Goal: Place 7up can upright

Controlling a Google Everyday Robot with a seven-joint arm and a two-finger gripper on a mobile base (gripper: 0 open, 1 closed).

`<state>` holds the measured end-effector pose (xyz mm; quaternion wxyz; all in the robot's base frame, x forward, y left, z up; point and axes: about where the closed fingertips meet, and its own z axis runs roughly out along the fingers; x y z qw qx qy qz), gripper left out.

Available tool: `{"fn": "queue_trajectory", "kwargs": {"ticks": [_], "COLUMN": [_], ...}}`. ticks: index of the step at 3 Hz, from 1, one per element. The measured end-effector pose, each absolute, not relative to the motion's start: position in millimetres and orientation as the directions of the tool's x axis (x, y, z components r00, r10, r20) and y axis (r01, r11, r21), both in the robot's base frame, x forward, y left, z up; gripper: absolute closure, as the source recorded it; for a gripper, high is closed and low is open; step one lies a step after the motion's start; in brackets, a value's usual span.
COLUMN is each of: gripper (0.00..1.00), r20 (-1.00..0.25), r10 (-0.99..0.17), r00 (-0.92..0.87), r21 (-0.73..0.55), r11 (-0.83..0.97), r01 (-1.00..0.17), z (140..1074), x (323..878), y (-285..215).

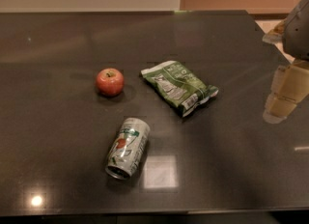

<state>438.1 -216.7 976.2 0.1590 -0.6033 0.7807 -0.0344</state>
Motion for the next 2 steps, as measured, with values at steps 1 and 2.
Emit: {"fn": "queue_trajectory", "kwargs": {"ticks": [1, 2], "gripper": [0.0, 0.0], "r20": [-0.207, -0.233], "r10": [-0.953, -0.958], "r00": [-0.221, -0.17], "r21": [-0.246, -0.253], "r11": [0.27, 0.228], "r01": [-0.931, -0.94], "z": [976.2, 982.3], "x": [438.2, 441.7], "y": [-216.6, -205.6]}}
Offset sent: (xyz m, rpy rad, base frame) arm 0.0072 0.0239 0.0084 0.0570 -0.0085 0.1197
